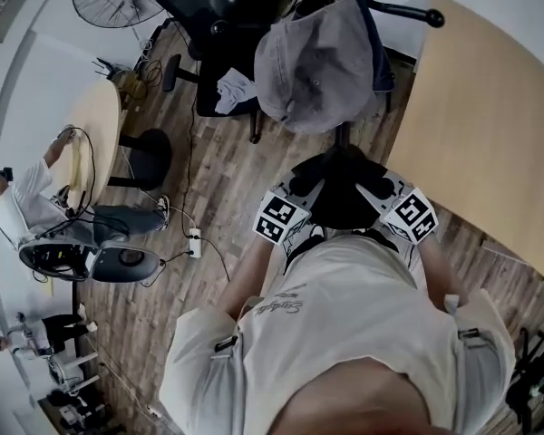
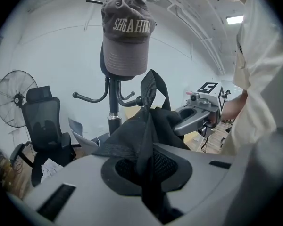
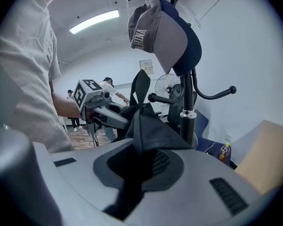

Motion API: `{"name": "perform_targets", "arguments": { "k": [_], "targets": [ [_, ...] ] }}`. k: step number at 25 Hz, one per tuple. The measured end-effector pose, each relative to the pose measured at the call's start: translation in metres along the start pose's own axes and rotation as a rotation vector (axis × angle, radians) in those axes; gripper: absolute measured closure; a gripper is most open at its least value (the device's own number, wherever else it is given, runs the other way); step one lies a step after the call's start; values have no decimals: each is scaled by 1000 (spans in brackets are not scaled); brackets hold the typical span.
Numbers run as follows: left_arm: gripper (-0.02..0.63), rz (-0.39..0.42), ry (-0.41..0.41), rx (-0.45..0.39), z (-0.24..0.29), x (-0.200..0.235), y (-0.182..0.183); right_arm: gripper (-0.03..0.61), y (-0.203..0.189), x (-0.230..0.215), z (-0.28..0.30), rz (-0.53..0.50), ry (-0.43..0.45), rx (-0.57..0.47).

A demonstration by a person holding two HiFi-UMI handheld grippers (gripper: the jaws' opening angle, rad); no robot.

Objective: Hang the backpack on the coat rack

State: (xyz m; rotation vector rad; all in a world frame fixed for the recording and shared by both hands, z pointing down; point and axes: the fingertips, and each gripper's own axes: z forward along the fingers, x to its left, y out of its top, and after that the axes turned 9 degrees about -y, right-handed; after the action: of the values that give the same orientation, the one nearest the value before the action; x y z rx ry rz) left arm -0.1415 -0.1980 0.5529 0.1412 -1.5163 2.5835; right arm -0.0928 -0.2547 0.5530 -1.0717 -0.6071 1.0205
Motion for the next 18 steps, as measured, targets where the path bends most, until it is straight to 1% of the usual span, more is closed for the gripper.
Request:
{"name": "perform_targets", "arguments": {
  "k": [6, 18],
  "targets": [
    [569, -16, 10, 27, 23, 25, -29, 548, -31, -16, 29, 33, 36, 48],
    [568, -68, -7, 83, 41, 55, -50, 546, -54, -32, 58, 84, 33, 111]
  ]
}}
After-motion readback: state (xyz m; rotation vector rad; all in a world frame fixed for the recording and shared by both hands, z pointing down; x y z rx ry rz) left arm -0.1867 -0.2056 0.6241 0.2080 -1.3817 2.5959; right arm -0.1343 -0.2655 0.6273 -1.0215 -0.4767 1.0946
